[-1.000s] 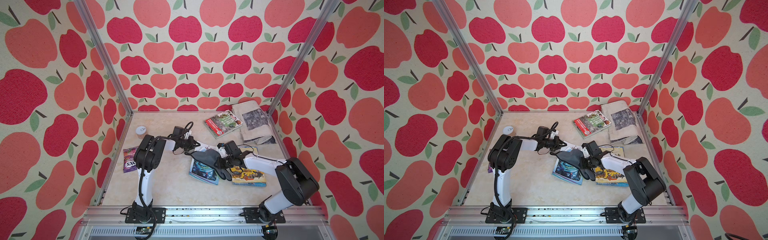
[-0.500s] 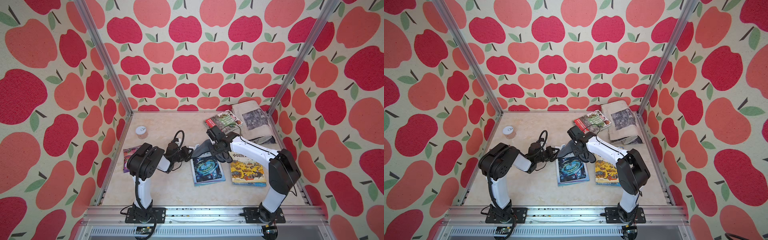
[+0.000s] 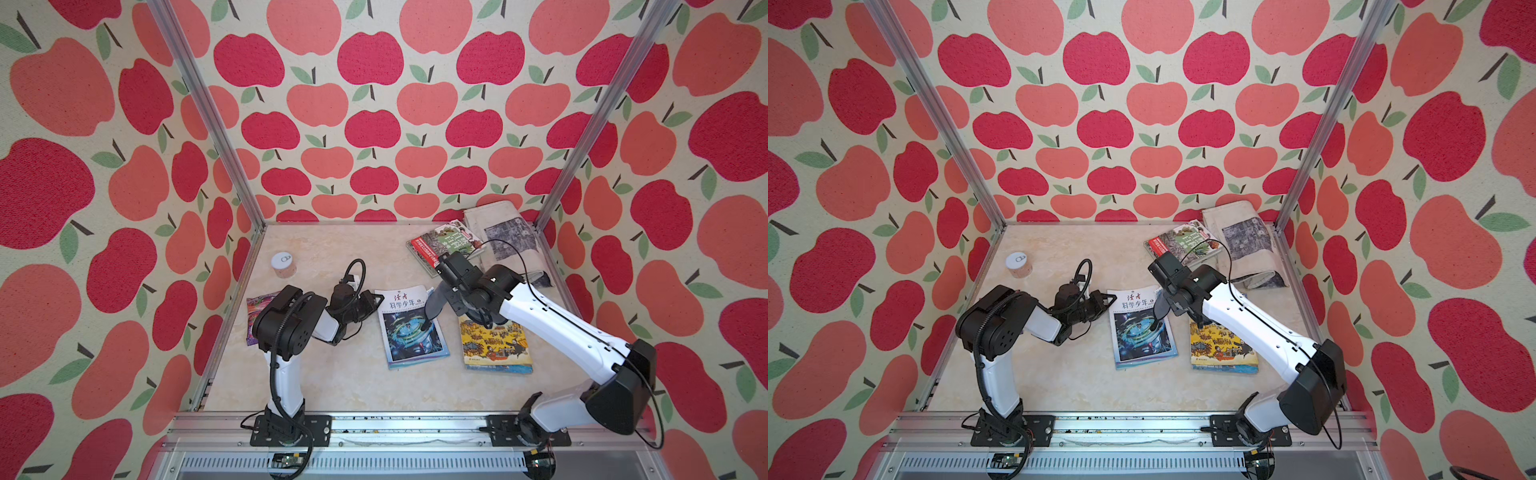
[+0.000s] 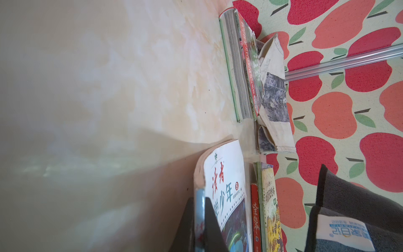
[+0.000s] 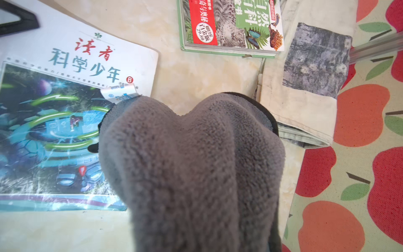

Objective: Wipe the cover of the book
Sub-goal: Wipe the dirt from the cover of the book.

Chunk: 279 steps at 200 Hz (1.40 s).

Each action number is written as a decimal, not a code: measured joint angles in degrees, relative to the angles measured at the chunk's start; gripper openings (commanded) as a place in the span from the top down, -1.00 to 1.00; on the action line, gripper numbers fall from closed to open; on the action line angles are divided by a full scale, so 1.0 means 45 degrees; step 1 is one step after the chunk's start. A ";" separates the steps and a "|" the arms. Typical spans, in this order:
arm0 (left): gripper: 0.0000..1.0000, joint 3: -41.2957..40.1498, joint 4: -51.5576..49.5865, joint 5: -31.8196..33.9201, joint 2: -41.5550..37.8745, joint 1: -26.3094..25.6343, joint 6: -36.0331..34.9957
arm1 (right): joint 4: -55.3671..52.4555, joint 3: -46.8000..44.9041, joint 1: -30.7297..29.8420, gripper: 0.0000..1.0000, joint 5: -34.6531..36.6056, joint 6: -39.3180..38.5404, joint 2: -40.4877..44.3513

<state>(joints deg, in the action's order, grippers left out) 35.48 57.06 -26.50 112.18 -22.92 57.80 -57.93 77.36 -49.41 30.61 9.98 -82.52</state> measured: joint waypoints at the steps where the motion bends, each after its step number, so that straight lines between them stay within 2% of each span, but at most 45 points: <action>1: 1.00 0.0010 0.0000 -0.0005 0.0000 0.0000 0.0000 | 0.0000 0.0000 -0.0034 0.93 -0.0015 -0.0010 -0.0010; 20: 1.00 0.0204 0.0005 -0.0102 0.0024 0.0000 0.0005 | 0.0087 0.0112 -0.0889 0.95 -0.0151 -0.0194 -0.0918; 39: 1.00 0.0238 0.0000 -0.0112 0.0097 -0.0024 0.0049 | 0.0384 0.0670 -0.1598 0.99 -0.0442 -0.0219 -0.3152; 66: 1.00 0.0238 0.0005 -0.0107 0.0189 -0.0058 0.0253 | 0.1404 0.0835 -0.1753 0.99 -0.1681 -0.0209 -0.5688; 104: 1.00 0.0335 0.0029 -0.0107 0.0389 -0.0277 0.0374 | 0.2773 0.1598 -0.1224 0.98 -0.4954 0.0359 -0.6989; 142: 1.00 0.0481 0.0151 -0.0078 0.0554 -0.0466 0.0525 | 0.4687 0.2113 0.0228 1.00 -0.8626 0.1656 -0.8184; 177: 1.00 0.0510 0.0233 -0.0063 0.0593 -0.0466 0.0617 | 0.6416 0.1481 0.1569 1.00 -1.0176 0.2647 -0.8189; 207: 1.00 0.0510 0.0345 -0.0131 0.0646 -0.0476 0.0622 | 0.7956 -0.0355 0.1962 1.00 -1.0297 0.3002 -0.7189; 253: 1.00 0.0549 0.0627 -0.0418 0.0797 -0.0432 0.0665 | 0.8597 -0.3011 0.1690 1.00 -0.9326 0.3065 -0.5168; 279: 1.00 0.0641 0.0661 -0.0549 0.0869 -0.0413 0.0665 | 0.8587 -0.4114 0.0670 1.00 -0.8927 0.3196 -0.4211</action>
<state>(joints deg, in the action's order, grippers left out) 38.37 60.03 -28.97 116.09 -24.77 60.80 -19.29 58.85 -46.39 -9.56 24.36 -101.47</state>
